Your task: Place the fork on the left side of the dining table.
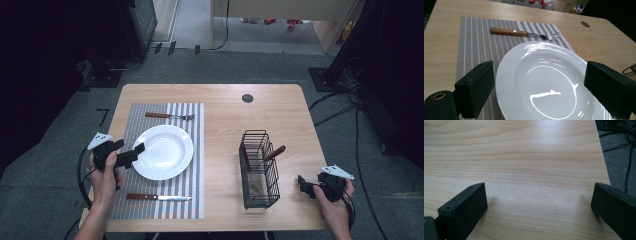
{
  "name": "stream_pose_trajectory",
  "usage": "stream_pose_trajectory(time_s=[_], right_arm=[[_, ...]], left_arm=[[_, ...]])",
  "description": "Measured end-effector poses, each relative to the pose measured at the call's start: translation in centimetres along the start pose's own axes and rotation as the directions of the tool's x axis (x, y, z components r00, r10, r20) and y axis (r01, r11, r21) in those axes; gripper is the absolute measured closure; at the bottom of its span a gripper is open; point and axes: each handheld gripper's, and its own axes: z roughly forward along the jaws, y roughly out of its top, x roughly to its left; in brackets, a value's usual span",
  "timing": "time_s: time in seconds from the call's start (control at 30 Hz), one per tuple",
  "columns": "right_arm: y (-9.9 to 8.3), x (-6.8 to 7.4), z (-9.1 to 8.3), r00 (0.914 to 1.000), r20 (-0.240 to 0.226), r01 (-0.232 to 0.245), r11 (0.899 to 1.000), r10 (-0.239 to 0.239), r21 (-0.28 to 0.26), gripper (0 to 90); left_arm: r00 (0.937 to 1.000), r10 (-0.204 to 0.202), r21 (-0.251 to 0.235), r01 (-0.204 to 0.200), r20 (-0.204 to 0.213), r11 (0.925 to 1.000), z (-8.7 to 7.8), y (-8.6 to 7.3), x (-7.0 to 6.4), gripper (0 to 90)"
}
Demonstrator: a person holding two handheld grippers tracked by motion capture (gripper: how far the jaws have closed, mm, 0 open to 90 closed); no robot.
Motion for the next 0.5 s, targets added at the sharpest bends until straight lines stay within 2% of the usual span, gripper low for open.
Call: stream_pose_trajectory(time_s=[0.2,0.5], right_arm=[[0.0,0.0,0.0,1.0,0.0,0.0,1.0,0.0,0.0,0.2],[0.0,0.0,0.0,1.0,0.0,0.001,1.0,-0.001,0.0,0.2]], left_arm=[[1.0,-0.007,0.004,0.007,-0.006,1.0,-0.8,-1.6,0.5,9.1],[0.9981,-0.012,0.018,0.013,-0.06,0.9998,-2.2,-3.9,1.6,9.1]])
